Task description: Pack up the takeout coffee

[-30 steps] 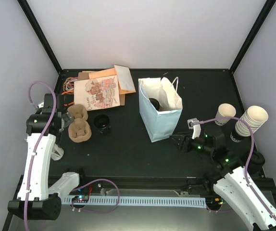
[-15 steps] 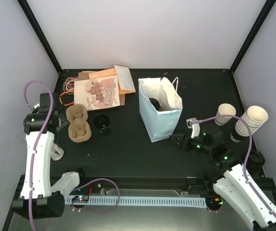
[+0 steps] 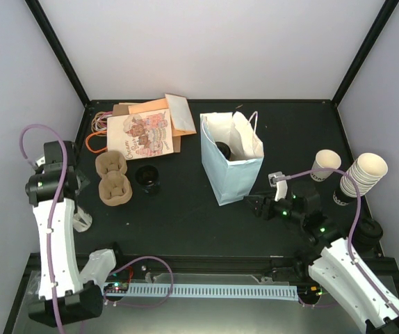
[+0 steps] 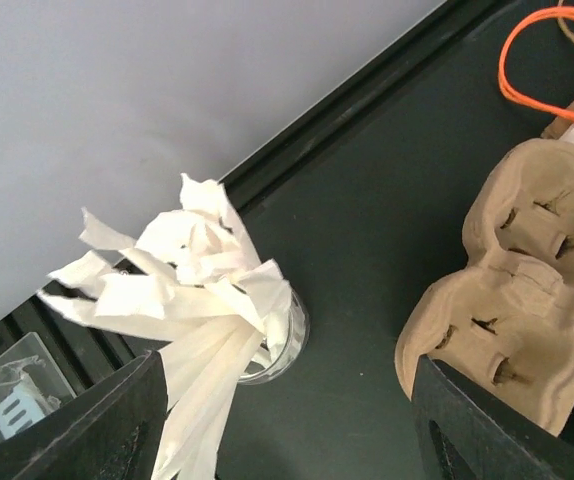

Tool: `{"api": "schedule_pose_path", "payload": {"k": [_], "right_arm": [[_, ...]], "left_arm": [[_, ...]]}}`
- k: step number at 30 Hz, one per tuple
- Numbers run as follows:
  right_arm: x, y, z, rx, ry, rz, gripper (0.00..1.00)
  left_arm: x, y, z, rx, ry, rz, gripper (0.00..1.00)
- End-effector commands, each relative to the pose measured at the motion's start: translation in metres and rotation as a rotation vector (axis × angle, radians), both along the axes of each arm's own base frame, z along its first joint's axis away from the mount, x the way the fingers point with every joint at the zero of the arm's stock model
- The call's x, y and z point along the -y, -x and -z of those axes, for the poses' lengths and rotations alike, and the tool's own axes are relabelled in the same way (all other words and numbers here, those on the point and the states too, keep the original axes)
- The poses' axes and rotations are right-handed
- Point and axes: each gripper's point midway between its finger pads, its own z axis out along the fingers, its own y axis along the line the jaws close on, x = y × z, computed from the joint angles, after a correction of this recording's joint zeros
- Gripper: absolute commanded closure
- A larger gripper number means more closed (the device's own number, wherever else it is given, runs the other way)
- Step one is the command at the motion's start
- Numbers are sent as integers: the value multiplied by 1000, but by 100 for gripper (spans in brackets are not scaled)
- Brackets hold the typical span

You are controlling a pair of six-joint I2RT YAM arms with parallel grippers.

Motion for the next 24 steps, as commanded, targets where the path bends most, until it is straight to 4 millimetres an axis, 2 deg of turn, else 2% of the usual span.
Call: {"api": "schedule_pose_path", "payload": {"k": [1, 6, 9, 12, 14, 18, 24], "right_arm": [[2, -15, -3, 98, -3, 34, 32], [1, -22, 1, 121, -40, 60, 32], [3, -24, 14, 113, -34, 83, 32], [7, -25, 24, 110, -27, 102, 32], [9, -25, 28, 114, -24, 113, 32], [9, -23, 31, 120, -33, 111, 32], [9, -23, 30, 125, -34, 111, 32]], "left_arm": [[2, 10, -11, 48, -27, 31, 31], [2, 22, -17, 73, -31, -7, 38], [10, 20, -22, 155, -23, 45, 36], [20, 16, -19, 197, -7, 114, 33], [15, 20, -14, 167, -20, 87, 34], [12, 13, 0, 90, 12, 67, 45], [-4, 9, -1, 42, -17, 9, 47]]}}
